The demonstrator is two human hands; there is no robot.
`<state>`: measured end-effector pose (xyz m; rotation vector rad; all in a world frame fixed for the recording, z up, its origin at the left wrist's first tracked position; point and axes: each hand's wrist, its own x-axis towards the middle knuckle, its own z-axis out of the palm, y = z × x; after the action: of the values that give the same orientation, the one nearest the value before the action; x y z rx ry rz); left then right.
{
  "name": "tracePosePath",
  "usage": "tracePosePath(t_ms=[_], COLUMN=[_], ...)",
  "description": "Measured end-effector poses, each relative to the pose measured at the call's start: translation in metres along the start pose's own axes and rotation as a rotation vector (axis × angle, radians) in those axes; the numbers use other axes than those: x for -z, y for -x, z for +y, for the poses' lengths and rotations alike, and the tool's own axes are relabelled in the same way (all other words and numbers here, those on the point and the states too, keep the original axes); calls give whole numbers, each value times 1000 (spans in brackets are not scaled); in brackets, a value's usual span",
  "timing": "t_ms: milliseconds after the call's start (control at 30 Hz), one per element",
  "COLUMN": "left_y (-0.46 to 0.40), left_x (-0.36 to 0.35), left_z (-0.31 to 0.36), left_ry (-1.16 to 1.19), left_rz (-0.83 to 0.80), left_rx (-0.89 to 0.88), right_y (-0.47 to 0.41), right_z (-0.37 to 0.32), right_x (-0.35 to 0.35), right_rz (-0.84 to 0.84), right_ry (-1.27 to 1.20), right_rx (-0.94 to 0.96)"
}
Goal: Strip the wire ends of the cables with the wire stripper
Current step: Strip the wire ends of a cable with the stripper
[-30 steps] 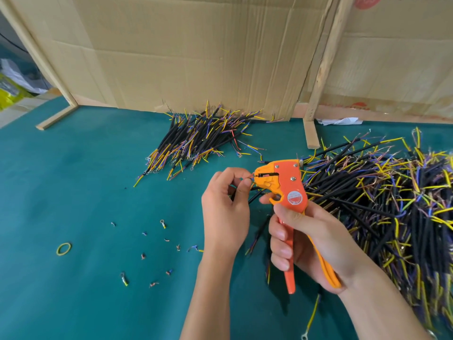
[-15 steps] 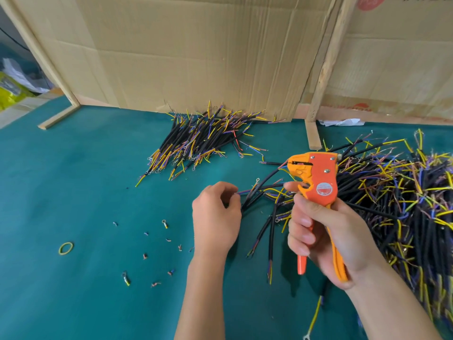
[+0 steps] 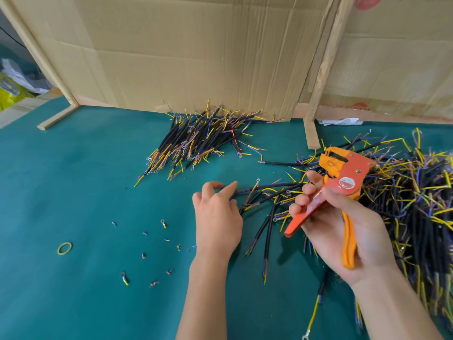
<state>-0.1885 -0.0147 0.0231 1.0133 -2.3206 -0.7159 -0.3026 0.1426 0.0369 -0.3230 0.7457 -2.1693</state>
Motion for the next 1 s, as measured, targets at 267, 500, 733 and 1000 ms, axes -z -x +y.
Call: tracePosePath(t_ms=[267,500,733,1000], left_y=[-3,-12,-11,-12], left_x=[-2,21,35,50], left_z=[0,-2,-7,-11], left_ry=[104,937,1457,2195], left_rz=[188,637,502,302], left_rx=[25,252,362,492], right_y=[7,11,12,12], right_z=[6,17,20,21], right_x=[-11,-24,-25,-24], right_rz=[-92,-55,-46,-62], right_ry=[126,205,261,264], right_rx=[-41,-122,-150,-169])
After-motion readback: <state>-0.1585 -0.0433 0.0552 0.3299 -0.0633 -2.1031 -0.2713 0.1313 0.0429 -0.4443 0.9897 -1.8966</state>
